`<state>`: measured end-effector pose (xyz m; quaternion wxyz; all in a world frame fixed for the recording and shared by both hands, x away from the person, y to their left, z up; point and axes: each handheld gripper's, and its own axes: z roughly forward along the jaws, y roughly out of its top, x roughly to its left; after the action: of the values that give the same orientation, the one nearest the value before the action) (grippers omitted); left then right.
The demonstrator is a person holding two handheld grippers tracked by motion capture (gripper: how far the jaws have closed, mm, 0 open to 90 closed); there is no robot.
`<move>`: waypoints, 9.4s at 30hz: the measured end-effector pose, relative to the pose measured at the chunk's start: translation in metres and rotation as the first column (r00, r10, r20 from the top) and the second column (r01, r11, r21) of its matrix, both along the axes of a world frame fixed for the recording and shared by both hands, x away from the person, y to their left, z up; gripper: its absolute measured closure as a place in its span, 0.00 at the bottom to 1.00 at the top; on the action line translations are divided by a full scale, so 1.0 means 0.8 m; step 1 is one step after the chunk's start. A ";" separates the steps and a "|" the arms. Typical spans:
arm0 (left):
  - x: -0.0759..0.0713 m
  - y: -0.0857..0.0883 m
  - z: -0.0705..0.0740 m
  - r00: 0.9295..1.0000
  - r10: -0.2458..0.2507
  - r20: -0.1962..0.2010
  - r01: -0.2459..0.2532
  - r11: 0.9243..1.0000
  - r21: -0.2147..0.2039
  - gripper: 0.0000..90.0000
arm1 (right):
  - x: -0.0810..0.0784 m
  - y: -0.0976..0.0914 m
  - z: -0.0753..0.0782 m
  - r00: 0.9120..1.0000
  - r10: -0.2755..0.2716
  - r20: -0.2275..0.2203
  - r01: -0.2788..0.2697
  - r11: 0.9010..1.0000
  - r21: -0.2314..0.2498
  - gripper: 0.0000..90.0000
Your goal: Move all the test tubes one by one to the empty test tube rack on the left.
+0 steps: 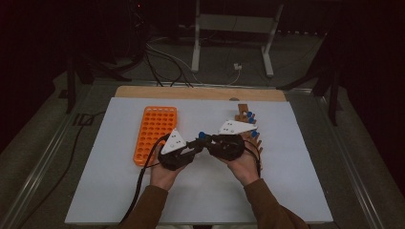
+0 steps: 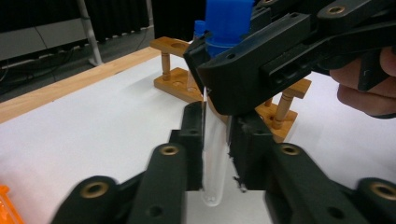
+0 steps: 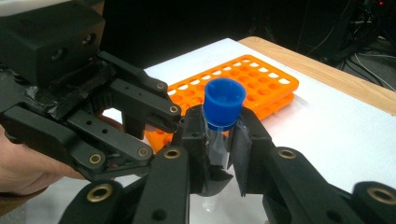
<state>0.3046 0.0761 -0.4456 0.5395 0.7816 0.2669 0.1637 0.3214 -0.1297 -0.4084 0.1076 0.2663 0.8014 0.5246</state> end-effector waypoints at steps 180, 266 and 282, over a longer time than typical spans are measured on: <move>-0.037 0.158 -0.030 0.910 0.402 -0.101 -0.407 0.913 -0.034 0.01 | 0.019 -0.160 -0.069 0.893 -0.450 0.013 0.448 0.887 -0.106 0.80; -0.005 -0.004 0.025 0.996 0.083 -0.012 -0.084 0.996 -0.040 0.19 | -0.007 -0.062 0.008 0.979 -0.198 0.050 0.198 0.980 -0.006 0.85; 0.004 -0.031 0.012 0.999 0.032 -0.018 -0.032 0.999 -0.005 0.58 | -0.014 -0.037 0.008 0.990 -0.135 0.045 0.135 0.991 0.001 0.85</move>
<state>0.3079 0.0511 -0.4361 0.5362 0.7773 0.2848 0.1647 0.3105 -0.1590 -0.4022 0.1612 0.3081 0.7794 0.5212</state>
